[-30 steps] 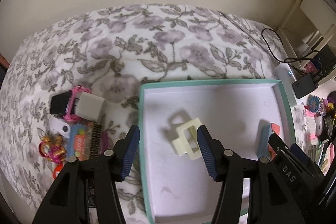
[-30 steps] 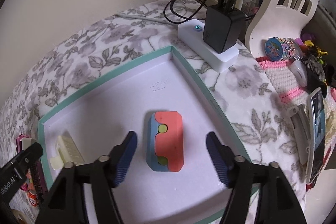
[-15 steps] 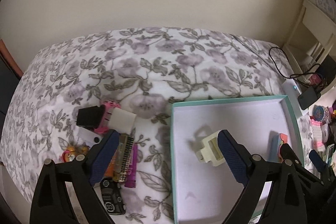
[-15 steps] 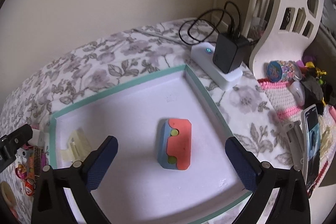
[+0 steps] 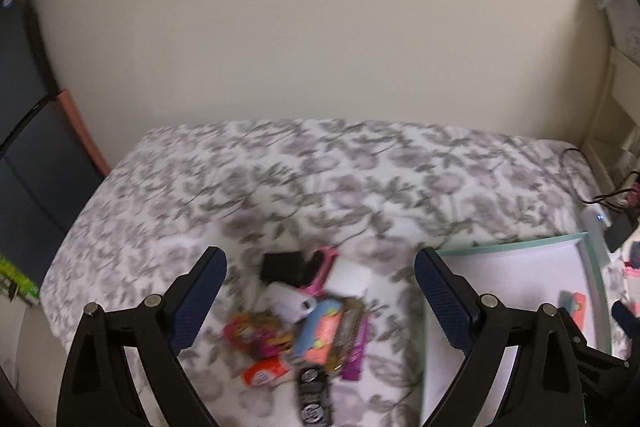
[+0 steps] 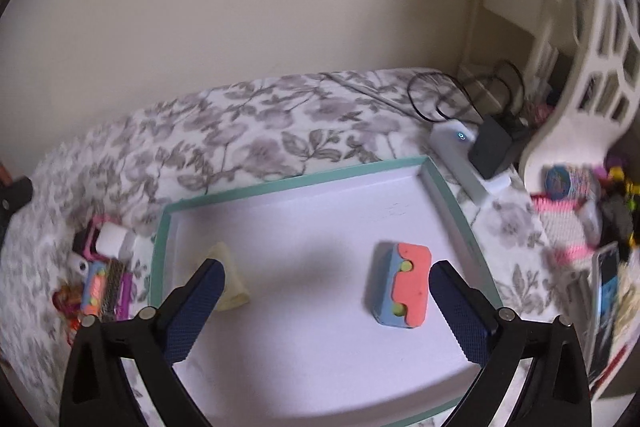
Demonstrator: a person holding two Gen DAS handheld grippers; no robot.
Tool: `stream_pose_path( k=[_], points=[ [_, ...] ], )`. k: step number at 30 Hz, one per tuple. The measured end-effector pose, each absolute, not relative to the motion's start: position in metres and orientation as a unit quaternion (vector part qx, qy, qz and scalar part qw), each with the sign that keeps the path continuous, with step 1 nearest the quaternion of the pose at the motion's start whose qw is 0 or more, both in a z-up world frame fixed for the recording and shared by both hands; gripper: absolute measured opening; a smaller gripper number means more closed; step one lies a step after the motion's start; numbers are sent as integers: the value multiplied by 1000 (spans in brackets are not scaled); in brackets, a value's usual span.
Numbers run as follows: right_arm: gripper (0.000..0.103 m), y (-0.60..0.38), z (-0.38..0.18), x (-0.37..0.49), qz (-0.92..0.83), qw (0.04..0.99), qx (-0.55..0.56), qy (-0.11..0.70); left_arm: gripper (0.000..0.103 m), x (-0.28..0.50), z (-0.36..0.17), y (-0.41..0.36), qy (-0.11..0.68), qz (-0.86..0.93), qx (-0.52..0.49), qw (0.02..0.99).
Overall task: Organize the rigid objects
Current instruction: 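Lift both tools away from the tray back toward the toy pile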
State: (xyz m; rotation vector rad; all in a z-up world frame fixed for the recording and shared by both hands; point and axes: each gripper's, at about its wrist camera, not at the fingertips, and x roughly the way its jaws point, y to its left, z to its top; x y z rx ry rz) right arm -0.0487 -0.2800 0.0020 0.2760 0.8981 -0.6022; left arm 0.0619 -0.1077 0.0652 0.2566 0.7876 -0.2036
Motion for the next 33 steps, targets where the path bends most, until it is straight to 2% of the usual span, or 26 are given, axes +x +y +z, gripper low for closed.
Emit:
stream_pose_path(
  k=[11,19,26,33],
  points=[
    [103,-235,20,-32,-260,873,75,406,95,62,55,-52,400,-55,85,911],
    [103,-187,19,-6,-180,885,84,422,95,82,37,8,459,-21,59,886],
    [103,-142,-3,17,-117,876,92,459,95,94,20,43,488,9,25,873],
    [103,-114,-39,30,-79,855,111,501,95,105,-21,53,562,1,13,827]
  ],
)
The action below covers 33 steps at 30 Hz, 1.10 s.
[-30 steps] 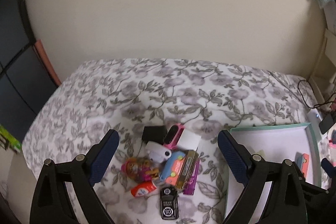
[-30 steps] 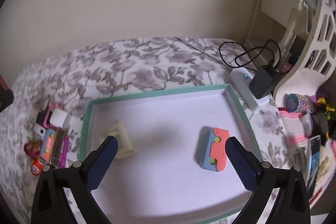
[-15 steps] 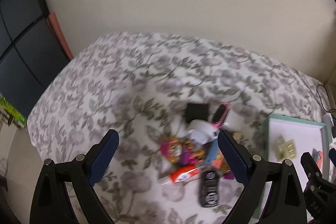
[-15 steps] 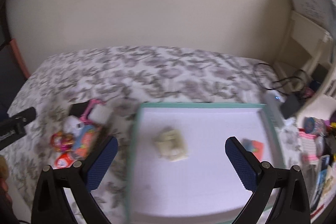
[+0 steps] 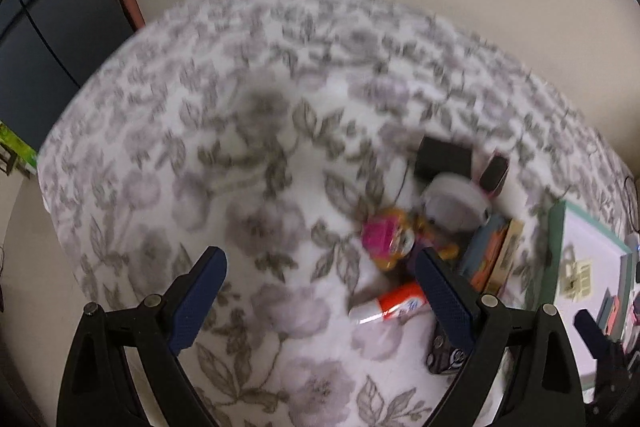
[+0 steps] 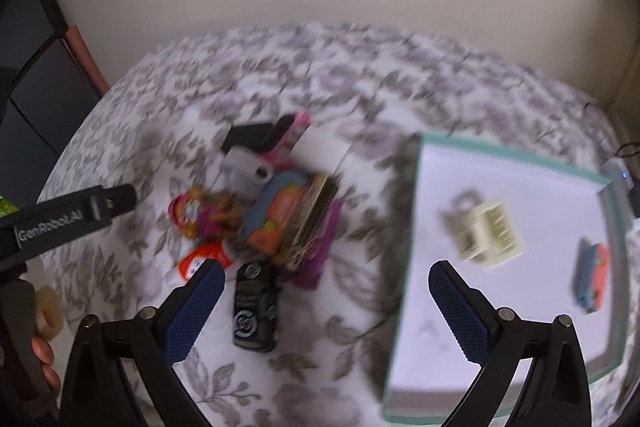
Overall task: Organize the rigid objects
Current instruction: 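Lift both tools away from the tray back toward the toy pile, then grasp the red glue bottle with left tool while right tool grasps black toy car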
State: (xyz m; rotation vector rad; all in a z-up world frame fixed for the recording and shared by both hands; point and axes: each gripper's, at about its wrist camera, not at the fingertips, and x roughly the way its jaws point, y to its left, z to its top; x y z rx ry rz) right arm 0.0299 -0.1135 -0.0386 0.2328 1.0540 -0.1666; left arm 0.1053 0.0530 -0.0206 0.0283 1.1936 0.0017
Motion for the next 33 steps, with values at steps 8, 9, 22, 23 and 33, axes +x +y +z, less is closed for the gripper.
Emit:
stream_pose_path(
  k=[8,9,22,23,33],
  points=[
    [103,-95,-75,38,-69,827,91,551,95,108,-66,56,624,8,-4,781],
    [103,-94,-77,38,-70,825,86,554,95,109,-70,56,629,11,-3,777],
    [102,-81,-103,48,-77,806,49,585,95,113,-82,59,643,13,-2,766],
    [103,-76,-105,48,-77,808,37,583,95,113,-82,58,642,12,-2,766],
    [103,-75,-107,50,-75,808,40,582,95,114,-79,52,639,-7,-19,769]
  ],
)
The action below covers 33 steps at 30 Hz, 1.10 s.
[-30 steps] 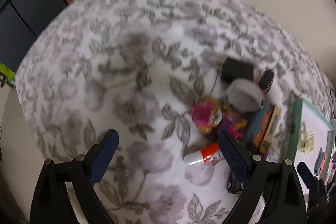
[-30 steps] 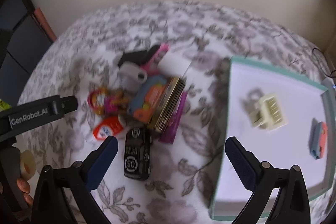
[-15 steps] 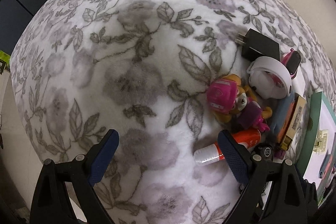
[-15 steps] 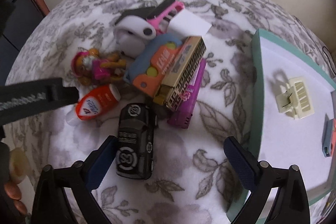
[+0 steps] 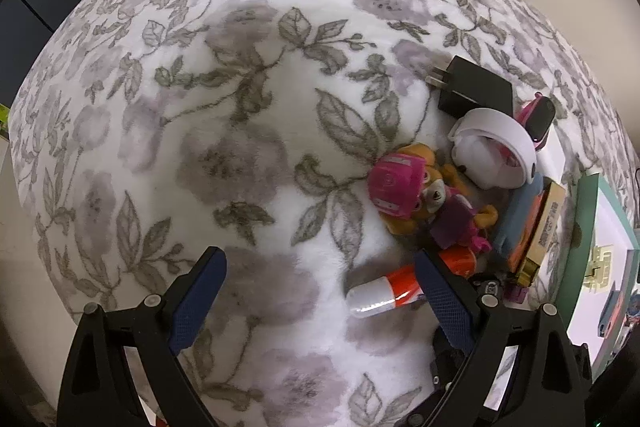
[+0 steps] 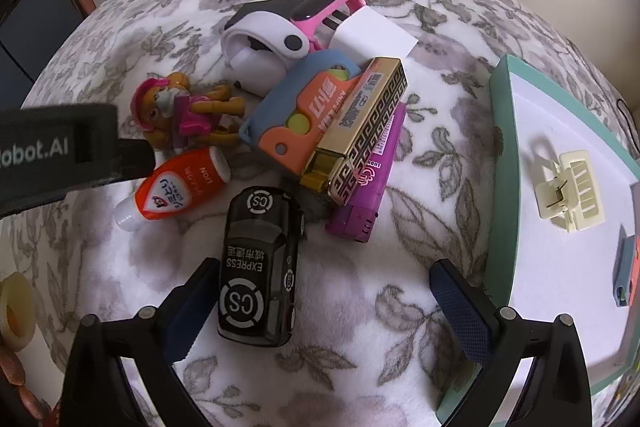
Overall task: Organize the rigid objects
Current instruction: 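Grasp the red glue bottle with left tool while right tool grasps black toy car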
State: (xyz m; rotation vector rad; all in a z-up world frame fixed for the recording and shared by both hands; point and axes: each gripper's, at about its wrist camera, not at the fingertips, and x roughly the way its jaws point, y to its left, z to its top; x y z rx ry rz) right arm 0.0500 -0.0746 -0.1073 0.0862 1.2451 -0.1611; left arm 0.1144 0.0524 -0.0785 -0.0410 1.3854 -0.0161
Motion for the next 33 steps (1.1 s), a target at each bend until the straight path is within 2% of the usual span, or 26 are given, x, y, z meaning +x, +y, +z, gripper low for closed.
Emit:
stream_pose_path(
  k=[8,11,17,25,28,33],
  points=[
    [103,-71,-107,46,-70,814,39,576,95,114,-81,41,639,-33,-39,768],
    [99,-73,-104,46,-70,816,38,573,95,113,-79,30,638,-43,-25,768],
    [84,-76,-95,44,-66,820,46,566,95,113,-85,8,647,-62,-33,759],
    [50,-70,-85,41,-34,822,49,567,95,114,-92,-9,649,-54,-50,757],
    [40,-69,-84,35,-25,820,60,569,95,114,-96,-6,651,-42,-53,756],
    [39,-72,-81,31,-23,818,62,572,95,110,-99,-8,656,-40,-50,752]
  ],
)
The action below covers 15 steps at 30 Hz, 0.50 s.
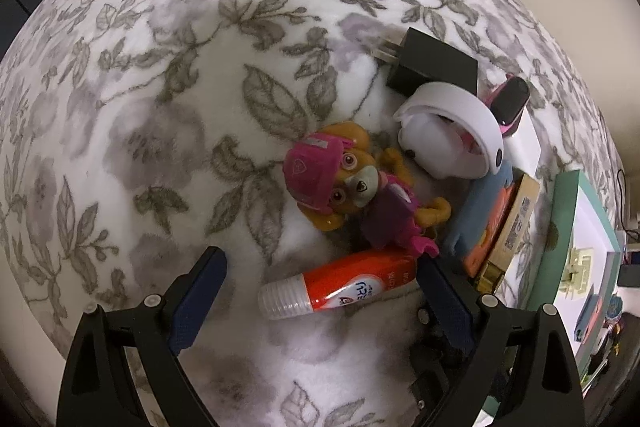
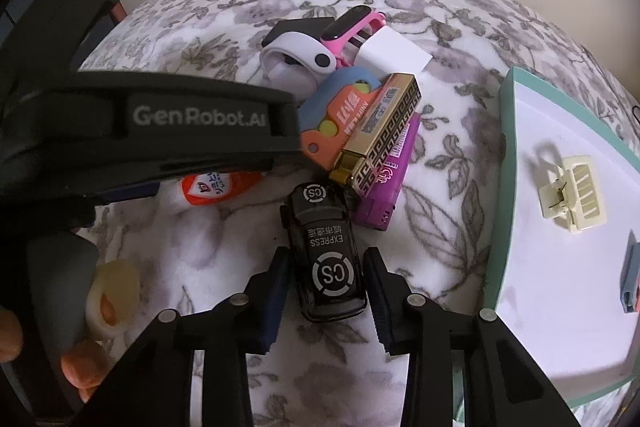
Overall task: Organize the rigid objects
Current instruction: 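Grasp the red glue bottle with left tool while right tool grasps black toy car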
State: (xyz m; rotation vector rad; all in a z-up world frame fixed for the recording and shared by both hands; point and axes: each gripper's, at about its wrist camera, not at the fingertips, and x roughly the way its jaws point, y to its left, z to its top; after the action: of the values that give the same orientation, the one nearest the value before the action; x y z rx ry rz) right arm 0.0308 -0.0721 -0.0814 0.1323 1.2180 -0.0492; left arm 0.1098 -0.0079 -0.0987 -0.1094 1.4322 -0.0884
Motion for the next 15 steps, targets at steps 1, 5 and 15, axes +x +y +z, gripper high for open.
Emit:
stream_pose_path(
  k=[1,5,15],
  points=[
    [39,-73,-81,30,-23,817,64,572,95,108,-99,-8,659,-41,-47,750],
    [39,-77,-82,26,-25,815,62,576,95,97,-99,8,667,-36,-42,743],
    [39,-91,-85,13,-31,807,71,585,95,94,-108,29,668,-41,-43,742]
  ],
)
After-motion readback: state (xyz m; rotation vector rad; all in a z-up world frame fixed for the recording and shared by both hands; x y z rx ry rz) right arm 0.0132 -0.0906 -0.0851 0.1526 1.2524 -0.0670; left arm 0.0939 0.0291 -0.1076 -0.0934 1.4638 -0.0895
